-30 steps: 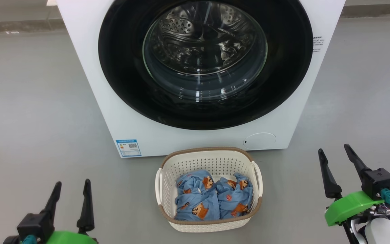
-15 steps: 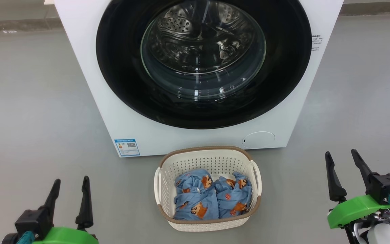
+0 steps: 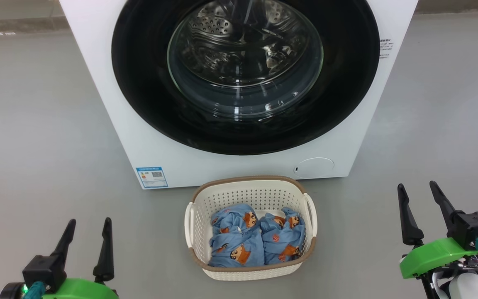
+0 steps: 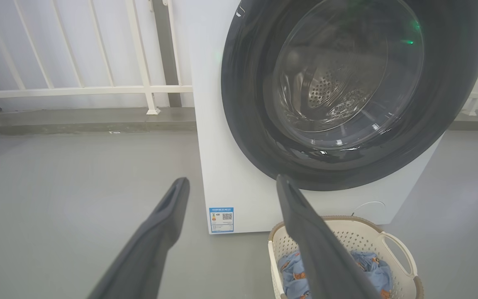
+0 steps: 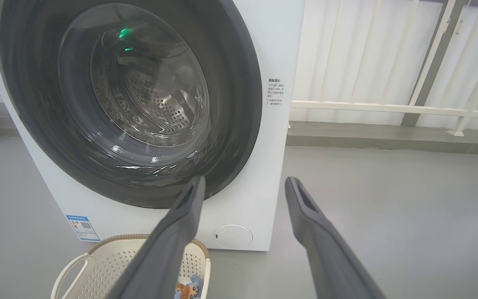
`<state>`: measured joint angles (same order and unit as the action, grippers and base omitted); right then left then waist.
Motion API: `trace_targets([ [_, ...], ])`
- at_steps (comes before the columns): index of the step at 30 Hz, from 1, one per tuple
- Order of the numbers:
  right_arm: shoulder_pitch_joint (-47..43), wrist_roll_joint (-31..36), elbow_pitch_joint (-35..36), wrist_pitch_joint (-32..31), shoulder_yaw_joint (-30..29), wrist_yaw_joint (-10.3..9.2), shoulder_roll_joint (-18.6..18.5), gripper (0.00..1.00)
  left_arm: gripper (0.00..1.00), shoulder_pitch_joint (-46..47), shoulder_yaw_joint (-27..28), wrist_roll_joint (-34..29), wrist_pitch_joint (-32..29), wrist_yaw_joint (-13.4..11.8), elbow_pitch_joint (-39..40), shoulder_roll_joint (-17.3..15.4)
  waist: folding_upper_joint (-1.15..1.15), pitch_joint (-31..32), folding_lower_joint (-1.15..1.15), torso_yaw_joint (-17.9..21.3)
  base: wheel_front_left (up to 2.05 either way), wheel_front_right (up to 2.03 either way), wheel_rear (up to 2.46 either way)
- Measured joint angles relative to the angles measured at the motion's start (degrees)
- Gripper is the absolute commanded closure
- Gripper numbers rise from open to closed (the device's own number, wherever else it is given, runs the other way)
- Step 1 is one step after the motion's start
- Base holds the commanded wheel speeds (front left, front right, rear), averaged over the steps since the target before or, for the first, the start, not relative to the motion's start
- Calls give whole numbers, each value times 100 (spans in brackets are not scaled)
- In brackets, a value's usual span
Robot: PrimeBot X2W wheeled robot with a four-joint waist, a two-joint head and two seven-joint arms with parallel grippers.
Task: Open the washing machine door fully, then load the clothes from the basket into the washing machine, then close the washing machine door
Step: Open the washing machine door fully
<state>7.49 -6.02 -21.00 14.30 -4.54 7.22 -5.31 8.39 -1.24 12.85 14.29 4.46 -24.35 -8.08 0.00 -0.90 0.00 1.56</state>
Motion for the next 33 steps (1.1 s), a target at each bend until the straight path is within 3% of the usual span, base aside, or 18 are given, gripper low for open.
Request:
trace_targets([
  [33,23,0,65,0,-81,0,3,0,0,134,-18,166,0,-148,5,-40,0,-132,0,54,106,106,-212],
])
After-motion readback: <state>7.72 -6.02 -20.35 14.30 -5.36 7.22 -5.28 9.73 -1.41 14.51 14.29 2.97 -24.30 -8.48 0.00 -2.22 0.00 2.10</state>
